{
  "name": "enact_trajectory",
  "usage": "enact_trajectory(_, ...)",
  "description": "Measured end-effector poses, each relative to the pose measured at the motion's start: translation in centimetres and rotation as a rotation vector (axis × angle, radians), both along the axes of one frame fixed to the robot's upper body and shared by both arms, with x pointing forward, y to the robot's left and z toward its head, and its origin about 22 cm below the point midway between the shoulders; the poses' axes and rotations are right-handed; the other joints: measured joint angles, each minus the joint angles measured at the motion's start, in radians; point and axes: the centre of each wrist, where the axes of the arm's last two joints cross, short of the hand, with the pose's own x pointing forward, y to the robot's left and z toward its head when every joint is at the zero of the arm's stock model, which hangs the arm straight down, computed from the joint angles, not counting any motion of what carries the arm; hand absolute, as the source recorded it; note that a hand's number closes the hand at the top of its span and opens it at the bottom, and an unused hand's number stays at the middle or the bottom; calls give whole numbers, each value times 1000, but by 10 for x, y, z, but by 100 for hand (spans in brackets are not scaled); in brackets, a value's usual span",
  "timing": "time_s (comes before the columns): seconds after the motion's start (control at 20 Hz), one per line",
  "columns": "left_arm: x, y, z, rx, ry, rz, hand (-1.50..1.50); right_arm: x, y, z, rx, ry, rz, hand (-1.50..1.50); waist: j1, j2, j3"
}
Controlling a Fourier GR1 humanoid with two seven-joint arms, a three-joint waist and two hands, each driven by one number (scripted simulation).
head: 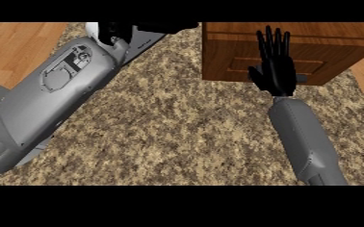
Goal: Pick up the can, place it into the drawer and close the drawer
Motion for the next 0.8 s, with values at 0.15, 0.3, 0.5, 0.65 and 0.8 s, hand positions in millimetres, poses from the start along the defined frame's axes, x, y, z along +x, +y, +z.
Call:
enact_trajectory(0.15,-6,4,2,0,12,-4,-150,7,4,-2,2,-33,-20,-150,-2,0,2)
enact_trajectory(0.3,-12,11,-8,4,14,-5,-150,13,9,-3,12,-60,-43,-150,-4,0,3)
enact_trajectory(0.5,-19,21,-15,4,18,-9,-150,23,9,6,13,-86,-67,-150,-2,1,4)
enact_trajectory(0.65,-23,26,-18,5,18,-16,-150,39,6,28,-2,-80,-72,-150,11,8,3)
enact_trajectory(0.8,-27,32,-24,13,21,-17,-150,51,7,44,-20,-50,-69,-150,19,19,3)
